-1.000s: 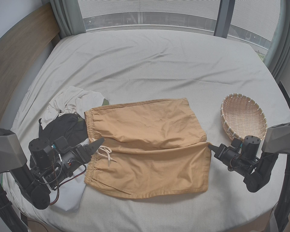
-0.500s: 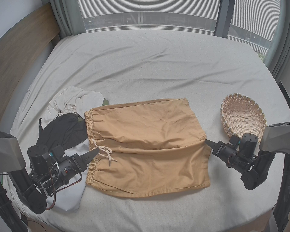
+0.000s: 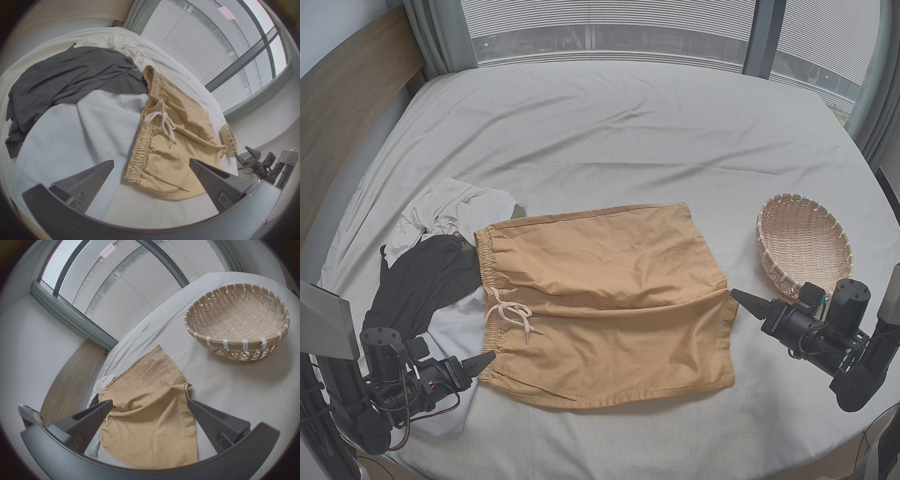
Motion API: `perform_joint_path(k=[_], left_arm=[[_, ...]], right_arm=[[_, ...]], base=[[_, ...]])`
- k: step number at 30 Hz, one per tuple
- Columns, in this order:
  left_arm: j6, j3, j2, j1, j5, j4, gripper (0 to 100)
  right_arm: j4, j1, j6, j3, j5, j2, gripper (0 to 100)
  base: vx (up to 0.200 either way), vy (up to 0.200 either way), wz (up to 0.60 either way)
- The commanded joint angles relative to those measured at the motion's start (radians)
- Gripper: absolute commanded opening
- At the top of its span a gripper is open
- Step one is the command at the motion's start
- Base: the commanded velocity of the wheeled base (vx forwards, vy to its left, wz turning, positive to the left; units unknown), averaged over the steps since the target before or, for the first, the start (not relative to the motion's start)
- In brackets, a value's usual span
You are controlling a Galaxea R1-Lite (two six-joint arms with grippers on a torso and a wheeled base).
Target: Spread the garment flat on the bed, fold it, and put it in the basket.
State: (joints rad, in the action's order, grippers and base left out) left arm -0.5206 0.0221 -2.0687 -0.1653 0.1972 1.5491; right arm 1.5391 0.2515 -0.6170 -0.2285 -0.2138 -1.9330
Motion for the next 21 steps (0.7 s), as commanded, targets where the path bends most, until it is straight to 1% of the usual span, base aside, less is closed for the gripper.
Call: perform_joint_path(k=[1,8,21], left_arm=[[0.001,-0.021,-0.087,-0.002,0.01,0.002,100],[-0.006,-0.001,-0.123,-0.028,0.03,0.002,100],[-0.009,0.085,-0.179,-0.028,0.03,0.003,100]], right_arm=[[0.001,-0.001,0.0,0.015,-0.001,0.049,100],[0.001,0.008,0.0,0.011,-0.001,0.045,100],[0.001,0.02,-0.001,0.014,-0.002,0.04,100]], base=[[0.0,0.0,0.0],[0.0,0.0,0.0],[0.0,0.0,0.0]])
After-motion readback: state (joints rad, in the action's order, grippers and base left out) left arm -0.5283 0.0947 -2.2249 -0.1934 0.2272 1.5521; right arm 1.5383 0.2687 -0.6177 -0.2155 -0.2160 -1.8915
